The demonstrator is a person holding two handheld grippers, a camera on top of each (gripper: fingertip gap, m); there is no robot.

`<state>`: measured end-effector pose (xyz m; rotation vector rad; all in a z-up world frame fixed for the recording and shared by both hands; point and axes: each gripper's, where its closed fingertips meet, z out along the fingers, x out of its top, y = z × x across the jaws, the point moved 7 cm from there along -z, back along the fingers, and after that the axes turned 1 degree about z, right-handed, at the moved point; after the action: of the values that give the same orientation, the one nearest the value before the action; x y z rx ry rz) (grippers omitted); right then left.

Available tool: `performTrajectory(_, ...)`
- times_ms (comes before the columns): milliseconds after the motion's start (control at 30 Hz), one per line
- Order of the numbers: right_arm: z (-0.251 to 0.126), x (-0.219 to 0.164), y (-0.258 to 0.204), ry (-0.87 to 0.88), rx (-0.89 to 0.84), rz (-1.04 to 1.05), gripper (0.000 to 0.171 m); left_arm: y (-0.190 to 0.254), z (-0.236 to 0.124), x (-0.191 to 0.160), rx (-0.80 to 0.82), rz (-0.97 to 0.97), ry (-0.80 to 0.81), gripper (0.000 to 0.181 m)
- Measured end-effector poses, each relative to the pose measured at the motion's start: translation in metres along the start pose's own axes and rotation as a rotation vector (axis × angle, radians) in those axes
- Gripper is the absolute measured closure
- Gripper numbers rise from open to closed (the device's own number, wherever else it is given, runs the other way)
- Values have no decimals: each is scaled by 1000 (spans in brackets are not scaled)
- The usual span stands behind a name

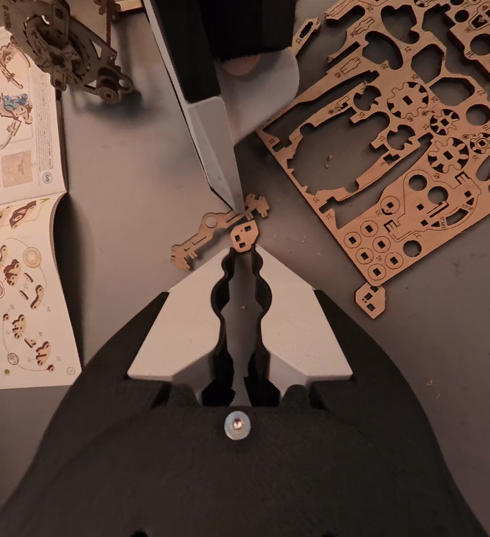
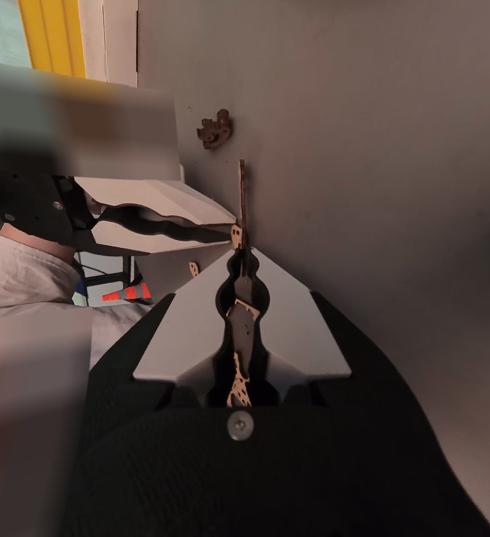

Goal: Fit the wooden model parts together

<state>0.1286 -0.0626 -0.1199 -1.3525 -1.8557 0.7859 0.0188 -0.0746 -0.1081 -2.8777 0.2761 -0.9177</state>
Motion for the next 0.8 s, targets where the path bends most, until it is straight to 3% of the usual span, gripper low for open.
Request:
performTrajectory(233, -5, 1, -6, 40, 29, -20, 170, 0, -8, -4, 47, 9, -28, 173)
performTrajectory(567, -3, -22, -33, -5, 48, -79, 170, 36, -41, -4, -122, -223, -38, 173)
performTrajectory(800, 15, -43, -57, -41, 54, -130, 170, 66, -48, -12, -134, -264, -89, 173)
